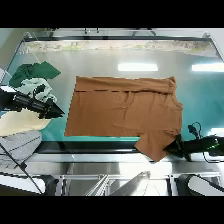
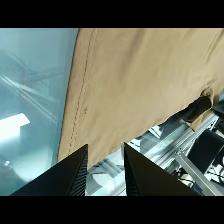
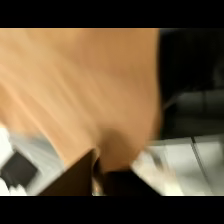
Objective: Fold the shirts.
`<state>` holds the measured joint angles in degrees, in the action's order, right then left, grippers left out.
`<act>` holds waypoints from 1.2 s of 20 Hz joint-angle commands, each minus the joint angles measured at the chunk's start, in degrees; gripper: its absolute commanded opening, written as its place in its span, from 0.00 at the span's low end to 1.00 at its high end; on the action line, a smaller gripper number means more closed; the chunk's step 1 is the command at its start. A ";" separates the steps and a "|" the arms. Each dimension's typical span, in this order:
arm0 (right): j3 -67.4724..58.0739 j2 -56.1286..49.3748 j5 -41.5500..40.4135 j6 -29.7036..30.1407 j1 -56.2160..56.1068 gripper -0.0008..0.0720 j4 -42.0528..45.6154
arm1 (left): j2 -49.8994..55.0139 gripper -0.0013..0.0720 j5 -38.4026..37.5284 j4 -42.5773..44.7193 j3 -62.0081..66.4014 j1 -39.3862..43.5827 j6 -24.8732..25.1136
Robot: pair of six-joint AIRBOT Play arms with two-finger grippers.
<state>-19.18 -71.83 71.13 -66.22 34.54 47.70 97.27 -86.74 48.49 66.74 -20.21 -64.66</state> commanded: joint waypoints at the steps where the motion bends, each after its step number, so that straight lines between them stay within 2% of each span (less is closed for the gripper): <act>1: 1.22 0.33 -5.75 4.20 -0.48 0.04 -8.11 | -0.09 0.34 0.92 0.15 -0.52 -0.07 0.11; 4: 1.22 2.71 -7.80 4.74 -0.48 0.04 -8.11 | -0.07 0.34 3.54 3.72 -0.52 -0.07 -0.42; 6: 1.22 5.05 -7.78 4.44 -0.48 0.04 -8.09 | -0.09 0.41 3.87 4.52 -0.52 0.00 -0.57; 11: 1.25 8.74 -7.48 2.78 -0.48 0.04 -8.09 | 0.63 0.41 5.57 5.18 -0.52 0.74 -0.72; 14: 1.25 9.90 -7.02 2.78 -0.48 0.04 -8.13 | 4.13 0.41 2.86 10.91 -0.52 3.34 -2.99; 16: 1.25 10.67 -6.62 2.80 -0.48 0.04 -8.33 | 6.56 0.41 1.66 8.92 -0.52 5.33 -2.80; 19: 1.25 11.78 -5.68 2.80 -0.48 0.04 -8.76 | 8.02 0.41 1.53 2.14 -0.52 8.41 0.59; 21: 1.22 12.66 -4.92 2.80 -0.48 0.04 -8.76 | 7.65 0.41 0.59 1.20 -0.52 9.99 1.95; 22: 1.22 13.16 -4.50 2.78 -0.46 0.04 -8.74 | 7.39 0.31 -0.48 1.42 -0.48 10.23 2.19; 23: 1.20 13.66 -3.91 2.73 -0.46 0.04 -8.74 | 7.21 0.03 -2.43 1.33 -0.31 10.14 3.15; 24: 1.14 14.05 -3.13 2.27 -0.46 0.04 -8.68 | 7.17 0.05 -4.83 1.40 0.33 9.77 3.26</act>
<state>-17.93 -59.00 66.15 -63.40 34.11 39.13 104.60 -85.71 51.86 66.37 -11.03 -63.22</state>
